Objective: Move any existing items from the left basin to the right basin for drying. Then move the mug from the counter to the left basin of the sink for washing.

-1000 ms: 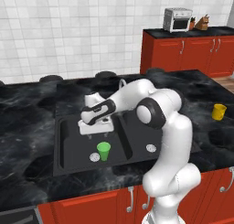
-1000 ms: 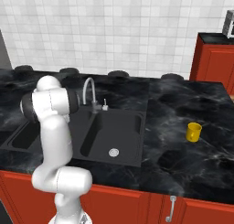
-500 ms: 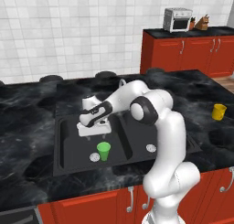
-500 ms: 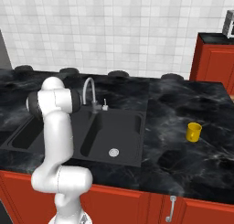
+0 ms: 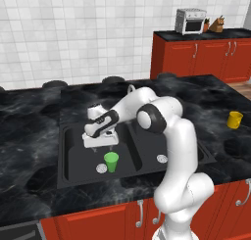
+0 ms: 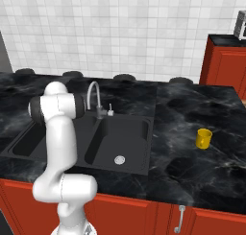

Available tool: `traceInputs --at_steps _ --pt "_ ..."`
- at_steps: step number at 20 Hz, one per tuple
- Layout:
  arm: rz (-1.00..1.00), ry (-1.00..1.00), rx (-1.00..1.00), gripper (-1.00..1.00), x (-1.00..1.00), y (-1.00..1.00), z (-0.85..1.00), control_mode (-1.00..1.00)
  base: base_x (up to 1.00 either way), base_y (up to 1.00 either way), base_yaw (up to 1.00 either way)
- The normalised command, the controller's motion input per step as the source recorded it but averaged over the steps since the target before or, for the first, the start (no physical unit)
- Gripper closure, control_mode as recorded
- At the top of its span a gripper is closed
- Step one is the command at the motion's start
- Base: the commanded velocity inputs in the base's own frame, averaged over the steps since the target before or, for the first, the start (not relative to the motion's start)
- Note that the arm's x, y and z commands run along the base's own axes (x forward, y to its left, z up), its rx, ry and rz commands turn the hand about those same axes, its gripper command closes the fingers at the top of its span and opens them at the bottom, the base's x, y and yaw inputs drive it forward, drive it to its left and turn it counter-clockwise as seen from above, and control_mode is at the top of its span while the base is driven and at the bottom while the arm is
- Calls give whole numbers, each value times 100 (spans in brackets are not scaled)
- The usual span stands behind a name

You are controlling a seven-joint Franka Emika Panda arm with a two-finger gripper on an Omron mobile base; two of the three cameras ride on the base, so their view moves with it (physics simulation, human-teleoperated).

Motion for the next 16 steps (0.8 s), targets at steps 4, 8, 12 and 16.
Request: traceInputs --at_steps 4,8,12,16 --pt "-4 0 0 -100 0 0 -20 -100 0 0 0" --pt "-5 0 0 -100 -7 0 -15 -100 0 0 0" --pt "-5 0 0 -100 -10 0 -13 -100 0 0 0" --pt "-5 0 0 -100 -7 0 -13 -100 0 0 0"
